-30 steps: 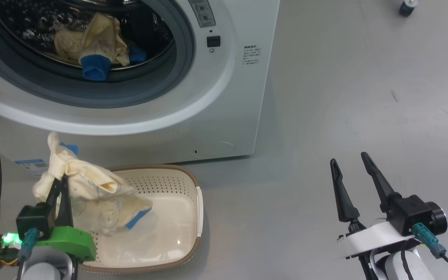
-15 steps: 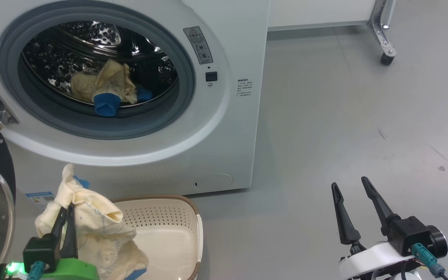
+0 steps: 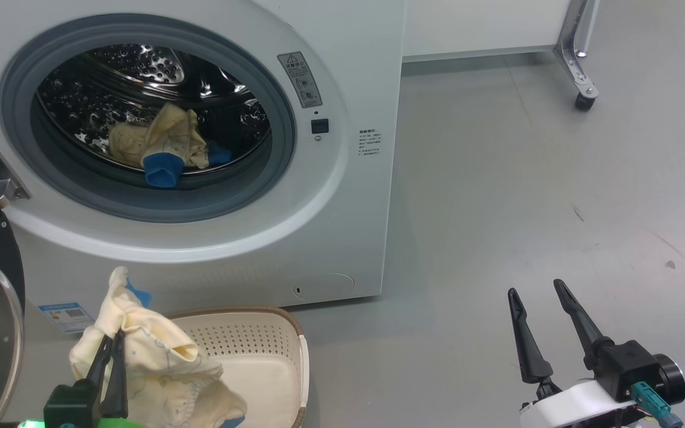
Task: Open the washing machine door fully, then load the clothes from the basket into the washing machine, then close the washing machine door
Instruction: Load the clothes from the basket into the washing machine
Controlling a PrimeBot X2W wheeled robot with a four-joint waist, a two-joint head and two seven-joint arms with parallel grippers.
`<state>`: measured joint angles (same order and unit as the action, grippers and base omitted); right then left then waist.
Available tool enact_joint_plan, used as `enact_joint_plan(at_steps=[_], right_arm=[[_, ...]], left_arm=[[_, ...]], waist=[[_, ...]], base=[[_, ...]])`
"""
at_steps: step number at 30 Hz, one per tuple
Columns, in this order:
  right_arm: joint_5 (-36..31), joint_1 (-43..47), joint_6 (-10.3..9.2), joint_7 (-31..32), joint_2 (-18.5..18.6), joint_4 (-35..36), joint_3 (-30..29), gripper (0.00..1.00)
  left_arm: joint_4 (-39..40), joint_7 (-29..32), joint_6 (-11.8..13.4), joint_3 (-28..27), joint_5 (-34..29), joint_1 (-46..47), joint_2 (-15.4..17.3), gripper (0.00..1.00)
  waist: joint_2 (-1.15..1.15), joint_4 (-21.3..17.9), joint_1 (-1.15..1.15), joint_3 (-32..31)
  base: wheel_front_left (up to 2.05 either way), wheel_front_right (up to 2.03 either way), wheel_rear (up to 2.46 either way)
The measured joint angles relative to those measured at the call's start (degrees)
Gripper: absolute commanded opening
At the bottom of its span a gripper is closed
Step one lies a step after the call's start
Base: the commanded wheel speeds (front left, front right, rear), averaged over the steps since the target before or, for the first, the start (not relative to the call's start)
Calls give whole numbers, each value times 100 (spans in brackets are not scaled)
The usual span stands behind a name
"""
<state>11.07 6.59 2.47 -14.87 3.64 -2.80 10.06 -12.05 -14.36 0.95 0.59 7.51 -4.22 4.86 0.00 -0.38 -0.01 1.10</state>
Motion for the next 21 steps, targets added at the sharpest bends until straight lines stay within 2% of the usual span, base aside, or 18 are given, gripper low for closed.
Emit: enact_joint_plan(at_steps=[21], right_arm=[[-11, 8, 43, -1, -2, 71, 2, 100]], left_arm=[[431, 16, 11, 42, 1, -305, -5, 0]], waist=[[0, 68, 0, 13]], base=[[0, 0, 0]])
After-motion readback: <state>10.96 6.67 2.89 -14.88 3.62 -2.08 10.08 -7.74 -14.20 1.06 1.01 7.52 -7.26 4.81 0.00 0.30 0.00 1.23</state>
